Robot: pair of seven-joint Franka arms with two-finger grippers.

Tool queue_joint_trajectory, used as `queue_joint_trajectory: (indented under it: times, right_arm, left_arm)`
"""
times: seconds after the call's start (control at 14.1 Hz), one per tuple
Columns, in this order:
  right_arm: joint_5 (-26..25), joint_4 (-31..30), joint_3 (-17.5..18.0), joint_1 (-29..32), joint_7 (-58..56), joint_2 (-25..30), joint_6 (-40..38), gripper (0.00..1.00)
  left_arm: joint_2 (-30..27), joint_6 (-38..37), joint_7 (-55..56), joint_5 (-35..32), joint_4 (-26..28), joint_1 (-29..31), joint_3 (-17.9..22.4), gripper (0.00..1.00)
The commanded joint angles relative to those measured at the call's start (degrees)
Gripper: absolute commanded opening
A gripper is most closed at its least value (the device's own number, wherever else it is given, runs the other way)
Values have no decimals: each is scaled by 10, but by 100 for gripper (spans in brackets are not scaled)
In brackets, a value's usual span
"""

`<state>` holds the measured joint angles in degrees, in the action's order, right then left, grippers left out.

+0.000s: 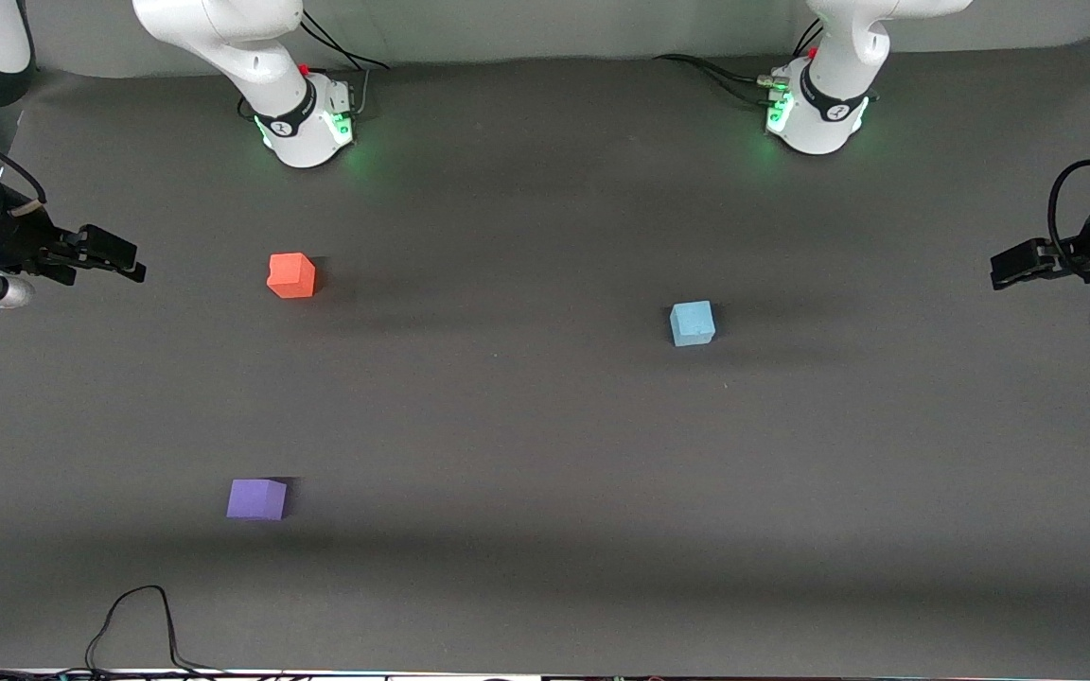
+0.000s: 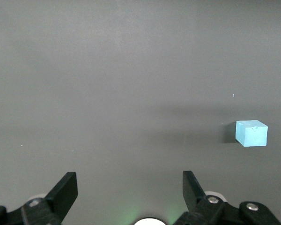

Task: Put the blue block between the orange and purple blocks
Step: 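Reach the left gripper down over the light-blue cube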

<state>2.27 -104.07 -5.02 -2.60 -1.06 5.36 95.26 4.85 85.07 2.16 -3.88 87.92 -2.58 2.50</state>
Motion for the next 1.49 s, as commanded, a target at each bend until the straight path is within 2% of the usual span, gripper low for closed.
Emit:
queue_joint_trajectory:
  times: [0.0,0.28,0.85,1.2,1.42]
  right_arm:
    - [-2,-3,1,1,2,7,1,100]
    - [-1,-3,1,1,2,8,5,100]
    - [0,-3,1,1,2,4,22,100]
    - [0,-4,1,0,3,1,35,100]
    - [0,-4,1,0,3,0,40,100]
  left_arm:
    - [6,-16,-35,-7,-17,4,-2,100]
    - [20,-37,-36,0,-42,13,-1,100]
    - [12,-50,-25,4,-23,6,-6,100]
    - [3,-59,98,9,-15,-64,-29,100]
    - [10,-47,264,63,-20,-121,-42,100]
